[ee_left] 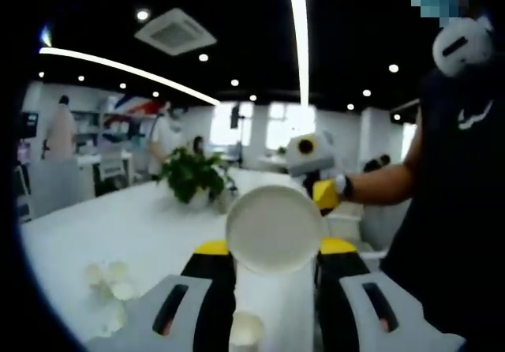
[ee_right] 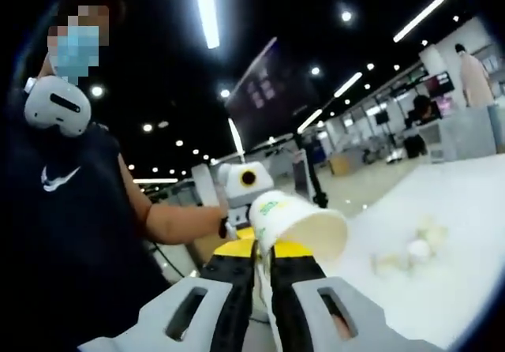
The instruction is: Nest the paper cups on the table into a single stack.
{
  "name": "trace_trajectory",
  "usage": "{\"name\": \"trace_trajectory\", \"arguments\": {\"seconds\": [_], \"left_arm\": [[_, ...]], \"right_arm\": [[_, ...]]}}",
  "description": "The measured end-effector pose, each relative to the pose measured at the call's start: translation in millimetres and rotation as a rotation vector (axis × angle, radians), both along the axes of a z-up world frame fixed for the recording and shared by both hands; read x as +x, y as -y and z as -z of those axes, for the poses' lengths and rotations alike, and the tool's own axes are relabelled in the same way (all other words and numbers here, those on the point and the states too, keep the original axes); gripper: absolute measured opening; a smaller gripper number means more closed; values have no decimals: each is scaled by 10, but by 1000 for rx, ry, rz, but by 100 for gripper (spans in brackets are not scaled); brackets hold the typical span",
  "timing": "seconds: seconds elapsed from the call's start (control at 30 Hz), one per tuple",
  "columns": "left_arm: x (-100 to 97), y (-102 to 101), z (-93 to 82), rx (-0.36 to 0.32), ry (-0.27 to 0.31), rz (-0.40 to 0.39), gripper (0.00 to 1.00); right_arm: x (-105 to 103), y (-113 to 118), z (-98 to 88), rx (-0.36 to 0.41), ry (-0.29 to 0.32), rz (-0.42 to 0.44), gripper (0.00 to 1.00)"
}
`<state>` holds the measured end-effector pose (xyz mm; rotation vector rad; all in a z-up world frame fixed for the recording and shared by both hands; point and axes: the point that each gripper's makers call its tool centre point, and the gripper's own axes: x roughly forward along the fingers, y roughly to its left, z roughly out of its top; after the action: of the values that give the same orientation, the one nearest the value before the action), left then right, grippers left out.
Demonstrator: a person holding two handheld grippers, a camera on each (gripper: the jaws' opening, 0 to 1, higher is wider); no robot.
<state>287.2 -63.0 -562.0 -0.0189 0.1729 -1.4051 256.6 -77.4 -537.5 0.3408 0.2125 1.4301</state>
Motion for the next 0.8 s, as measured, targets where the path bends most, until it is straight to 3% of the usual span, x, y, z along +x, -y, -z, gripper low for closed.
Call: {"name": "trace_trajectory", "arguments": {"seconds": [0.23, 0.47, 0.57, 0.63, 0.7, 0.8], "left_arm": [[55, -29, 22, 2, -10, -28, 38], [129, -84, 70, 34, -41, -85, 65], [251, -147, 89, 42, -12, -158, 81], [376, -235, 177, 102, 30, -239, 99], [507, -345, 281, 166, 74, -322, 99], [529, -495, 379, 184, 33, -373, 99]], "right_arm": [[-18, -32, -56, -23, 40, -15, 0], [91, 16, -86, -83, 14, 8, 0], [157, 37, -94, -110, 34, 35, 0], [193, 57, -111, -115, 32, 44, 0], [262, 84, -88, -160, 57, 73, 0], [324, 106, -75, -227, 85, 97, 0]]}}
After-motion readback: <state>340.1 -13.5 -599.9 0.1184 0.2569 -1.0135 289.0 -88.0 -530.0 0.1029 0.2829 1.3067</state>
